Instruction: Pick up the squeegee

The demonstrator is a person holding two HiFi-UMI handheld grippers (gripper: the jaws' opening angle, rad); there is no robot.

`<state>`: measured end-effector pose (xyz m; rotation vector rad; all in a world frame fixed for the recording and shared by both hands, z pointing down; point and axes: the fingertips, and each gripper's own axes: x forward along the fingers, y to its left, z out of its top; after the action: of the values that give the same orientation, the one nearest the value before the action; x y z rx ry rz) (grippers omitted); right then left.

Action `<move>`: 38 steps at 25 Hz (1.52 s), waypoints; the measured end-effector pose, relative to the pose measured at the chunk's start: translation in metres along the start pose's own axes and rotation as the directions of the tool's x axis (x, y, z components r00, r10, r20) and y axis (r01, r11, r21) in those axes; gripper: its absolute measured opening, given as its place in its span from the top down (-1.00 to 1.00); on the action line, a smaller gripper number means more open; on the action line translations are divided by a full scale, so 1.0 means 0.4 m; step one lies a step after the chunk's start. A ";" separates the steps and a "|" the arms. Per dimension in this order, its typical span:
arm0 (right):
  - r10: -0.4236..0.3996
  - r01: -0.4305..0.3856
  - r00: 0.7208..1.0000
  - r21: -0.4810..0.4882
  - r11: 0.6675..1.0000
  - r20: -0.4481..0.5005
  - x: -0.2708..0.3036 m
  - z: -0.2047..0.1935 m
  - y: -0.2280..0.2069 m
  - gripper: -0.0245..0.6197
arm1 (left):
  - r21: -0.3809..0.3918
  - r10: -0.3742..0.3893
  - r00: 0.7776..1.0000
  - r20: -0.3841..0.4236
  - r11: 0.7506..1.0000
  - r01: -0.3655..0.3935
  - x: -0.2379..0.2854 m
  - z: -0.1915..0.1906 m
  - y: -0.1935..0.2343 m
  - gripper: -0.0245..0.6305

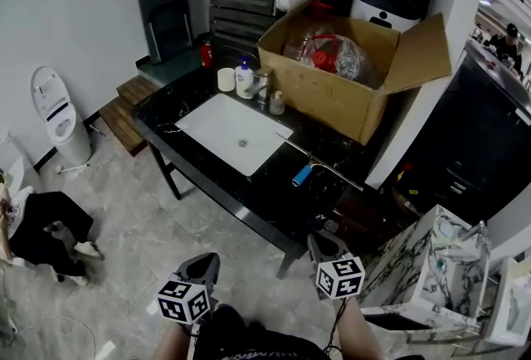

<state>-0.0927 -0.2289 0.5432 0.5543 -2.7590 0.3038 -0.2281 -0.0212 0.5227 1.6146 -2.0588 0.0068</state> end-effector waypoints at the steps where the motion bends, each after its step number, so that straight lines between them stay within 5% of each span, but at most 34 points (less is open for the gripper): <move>1: -0.011 0.011 1.000 0.006 1.000 -0.003 -0.003 -0.004 -0.012 0.76 | 0.009 -0.013 1.000 0.000 1.000 0.013 0.014 0.011 -0.010 0.86; 12: -0.158 0.155 0.987 0.078 0.985 0.037 0.012 0.034 -0.162 0.76 | 0.113 -0.154 0.987 -0.039 0.981 0.157 0.251 0.152 -0.051 0.86; 21: -0.351 0.344 0.936 0.146 0.928 0.022 0.057 0.081 -0.324 0.76 | 0.138 -0.296 0.946 -0.134 0.940 0.313 0.526 0.275 -0.080 0.86; 33: -0.521 0.515 0.853 0.219 0.829 -0.031 0.094 0.111 -0.460 0.76 | 0.176 -0.433 0.837 -0.336 0.844 0.507 0.834 0.341 -0.185 0.82; 35: -0.542 0.536 0.839 0.229 0.813 -0.041 0.099 0.114 -0.481 0.76 | 0.169 -0.445 0.802 -0.399 0.824 0.541 0.876 0.329 -0.204 0.41; 38: -0.566 0.562 0.822 0.238 0.792 -0.057 0.106 0.113 -0.508 0.76 | 0.154 -0.443 0.770 -0.459 0.814 0.560 0.938 0.312 -0.225 0.24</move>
<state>-0.0590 -0.4387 0.5449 1.4106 -2.4247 0.4922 -0.2535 -0.4256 0.5364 2.0977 -1.2980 0.4293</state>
